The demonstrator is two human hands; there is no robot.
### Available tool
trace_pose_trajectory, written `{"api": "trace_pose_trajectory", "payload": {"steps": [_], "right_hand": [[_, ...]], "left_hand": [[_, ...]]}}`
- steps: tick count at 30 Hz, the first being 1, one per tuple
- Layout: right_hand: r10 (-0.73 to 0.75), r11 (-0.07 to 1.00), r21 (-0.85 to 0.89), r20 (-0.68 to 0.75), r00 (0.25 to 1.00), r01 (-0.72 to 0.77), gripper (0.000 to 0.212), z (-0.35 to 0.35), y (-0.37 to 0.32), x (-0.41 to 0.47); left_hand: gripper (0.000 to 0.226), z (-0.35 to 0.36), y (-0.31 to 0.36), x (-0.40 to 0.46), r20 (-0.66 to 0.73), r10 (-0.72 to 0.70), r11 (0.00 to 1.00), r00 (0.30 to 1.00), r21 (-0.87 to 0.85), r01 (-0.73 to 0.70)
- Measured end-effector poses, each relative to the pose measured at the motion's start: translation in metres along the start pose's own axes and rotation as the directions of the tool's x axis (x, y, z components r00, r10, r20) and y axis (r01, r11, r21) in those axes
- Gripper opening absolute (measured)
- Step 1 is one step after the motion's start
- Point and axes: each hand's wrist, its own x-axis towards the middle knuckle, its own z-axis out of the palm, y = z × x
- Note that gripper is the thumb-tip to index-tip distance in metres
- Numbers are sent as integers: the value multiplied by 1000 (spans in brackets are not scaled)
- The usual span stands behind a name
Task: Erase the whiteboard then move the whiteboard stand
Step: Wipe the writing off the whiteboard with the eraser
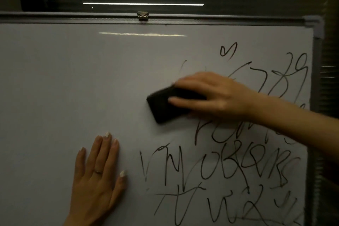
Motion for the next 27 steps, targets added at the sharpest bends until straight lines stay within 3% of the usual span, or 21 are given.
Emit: {"api": "trace_pose_trajectory", "payload": {"steps": [3, 6, 9, 11, 14, 18, 22, 24, 27], "right_hand": [[231, 964, -115, -81, 970, -240, 41, -15, 31, -7], [521, 829, -95, -227, 823, -551, 43, -20, 37, -11], [645, 725, -43, -308, 700, -687, 43, -5, 15, -9], [642, 733, -33, -298, 706, -680, 43, 4, -3, -11], [534, 829, -44, -239, 811, -558, 40, 12, -29, -20], [270, 961, -24, -128, 954, -275, 37, 19, -63, -46], [15, 1000, 3, 3, 1000, -15, 41, 5, -55, -68], [40, 999, -6, 2, 999, -40, 42, -5, -33, -68], [215, 975, -53, -26, 976, -216, 40, -22, 7, -68]], "left_hand": [[59, 0, 1, 0, 8, -4, 1000, 1000, 9, 4], [59, 2, 2, 0, 2, 1, 1000, 1000, 11, -1], [59, 3, 2, 0, -3, 1, 1000, 1000, 12, -1], [58, 3, 0, -1, 7, -8, 1000, 1000, 12, 8], [58, 3, -3, -2, 20, -19, 1000, 1000, 15, 19], [59, 5, -2, -2, 30, -22, 1000, 999, 13, 21], [58, 4, 3, -1, 4, -5, 1000, 1000, 1, 5], [58, 3, 2, -1, -1, -1, 1000, 1000, 5, 1], [58, 3, -1, -2, 5, -6, 1000, 1000, 19, 5]]}}
